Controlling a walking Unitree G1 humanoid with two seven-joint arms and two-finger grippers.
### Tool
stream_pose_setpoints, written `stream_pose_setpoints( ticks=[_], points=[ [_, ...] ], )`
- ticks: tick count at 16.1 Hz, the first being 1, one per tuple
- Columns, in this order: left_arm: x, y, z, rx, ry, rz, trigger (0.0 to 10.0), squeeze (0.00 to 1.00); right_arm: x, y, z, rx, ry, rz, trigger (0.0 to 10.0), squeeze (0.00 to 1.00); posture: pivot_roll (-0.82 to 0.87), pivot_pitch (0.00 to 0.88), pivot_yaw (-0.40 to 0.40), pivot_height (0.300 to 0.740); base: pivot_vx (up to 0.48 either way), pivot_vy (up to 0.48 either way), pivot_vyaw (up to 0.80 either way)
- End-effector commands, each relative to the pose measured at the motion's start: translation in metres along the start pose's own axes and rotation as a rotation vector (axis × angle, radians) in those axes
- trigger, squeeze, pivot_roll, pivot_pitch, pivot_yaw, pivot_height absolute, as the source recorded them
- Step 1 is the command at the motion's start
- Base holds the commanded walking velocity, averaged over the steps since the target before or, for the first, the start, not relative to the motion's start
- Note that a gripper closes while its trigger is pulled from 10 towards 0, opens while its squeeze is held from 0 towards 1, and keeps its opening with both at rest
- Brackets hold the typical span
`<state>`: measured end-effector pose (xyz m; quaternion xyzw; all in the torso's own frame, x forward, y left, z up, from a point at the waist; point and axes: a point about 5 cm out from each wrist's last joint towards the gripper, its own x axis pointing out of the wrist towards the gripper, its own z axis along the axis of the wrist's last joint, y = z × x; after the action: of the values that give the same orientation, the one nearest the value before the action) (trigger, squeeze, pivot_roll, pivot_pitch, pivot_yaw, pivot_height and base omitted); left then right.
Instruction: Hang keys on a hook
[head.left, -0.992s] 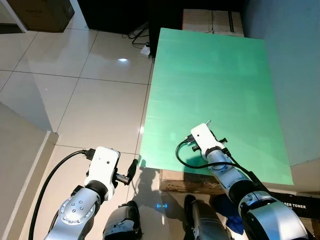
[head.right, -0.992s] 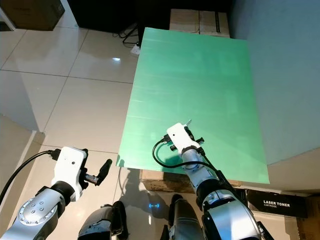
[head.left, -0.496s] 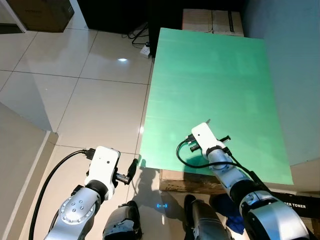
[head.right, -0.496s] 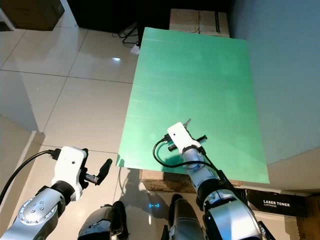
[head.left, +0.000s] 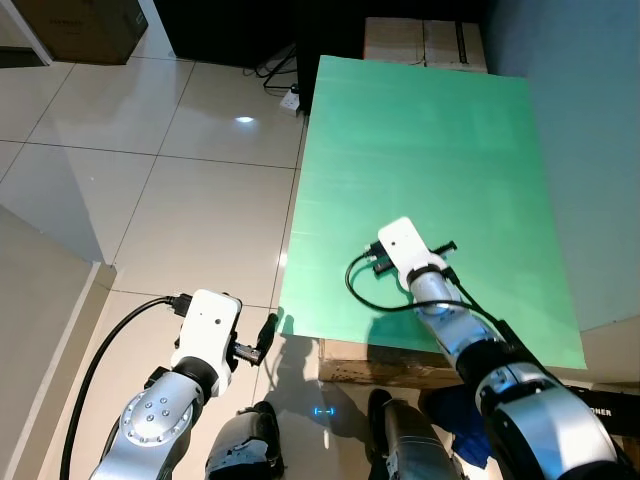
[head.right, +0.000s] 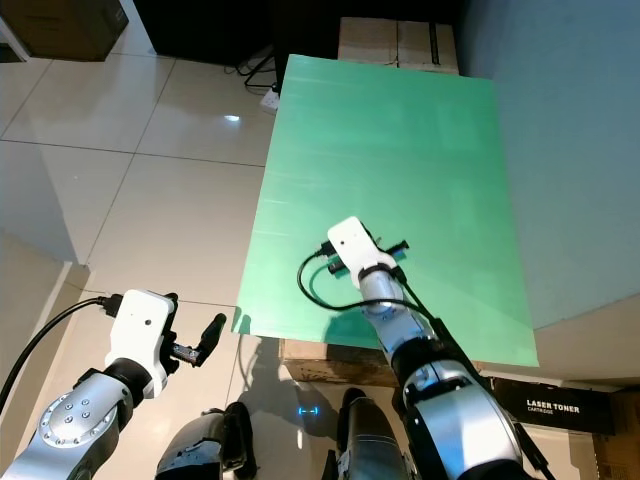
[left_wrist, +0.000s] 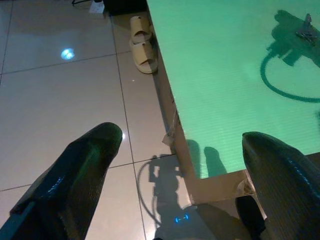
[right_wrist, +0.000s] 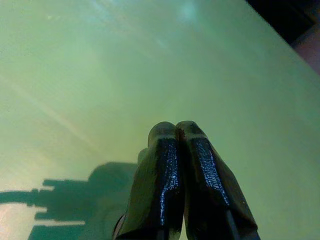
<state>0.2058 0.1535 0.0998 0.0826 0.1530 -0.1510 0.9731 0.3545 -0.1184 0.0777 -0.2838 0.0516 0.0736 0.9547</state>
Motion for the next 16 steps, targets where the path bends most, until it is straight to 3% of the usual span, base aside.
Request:
stream_pose_setpoints(
  ticks=[1, 5, 6, 7, 8, 16],
  points=[
    [0.0, -0.002, -0.006, 0.006, 0.025, -0.003, 10.0, 0.0, 0.0, 0.0, -0.002, 0.008, 0.024, -0.009, 10.0, 0.0, 0.02, 0.302, 0.023, 0.723, 0.0, 0.0, 0.0],
    [-0.001, -0.002, -0.005, 0.008, 0.023, -0.003, 10.0, 0.0, -0.004, 0.007, -0.014, -0.006, 0.077, 0.016, 10.0, 0.0, 0.02, 0.309, 0.027, 0.723, 0.0, 0.0, 0.0],
    [-0.001, -0.002, -0.004, 0.009, 0.024, -0.003, 10.0, 0.0, -0.005, 0.006, -0.017, -0.006, 0.091, 0.015, 10.0, 0.71, 0.03, 0.312, 0.028, 0.723, 0.0, 0.0, 0.0],
    [-0.002, -0.001, -0.004, 0.009, 0.024, -0.002, 10.0, 0.0, -0.005, 0.005, -0.018, -0.003, 0.1, 0.009, 10.0, 0.9, 0.03, 0.316, 0.03, 0.723, 0.0, 0.0, 0.0],
    [-0.003, -0.001, -0.004, 0.011, 0.025, 0.0, 10.0, 0.0, -0.006, 0.003, -0.022, 0.007, 0.115, 0.002, 10.0, 1.0, 0.04, 0.32, 0.03, 0.723, 0.0, 0.0, 0.0],
    [-0.007, -0.001, -0.004, 0.013, 0.031, 0.004, 10.0, 0.0, -0.006, 0.005, -0.023, 0.015, 0.131, 0.004, 10.0, 1.0, 0.04, 0.335, 0.032, 0.723, 0.0, 0.0, 0.0]
  ],
)
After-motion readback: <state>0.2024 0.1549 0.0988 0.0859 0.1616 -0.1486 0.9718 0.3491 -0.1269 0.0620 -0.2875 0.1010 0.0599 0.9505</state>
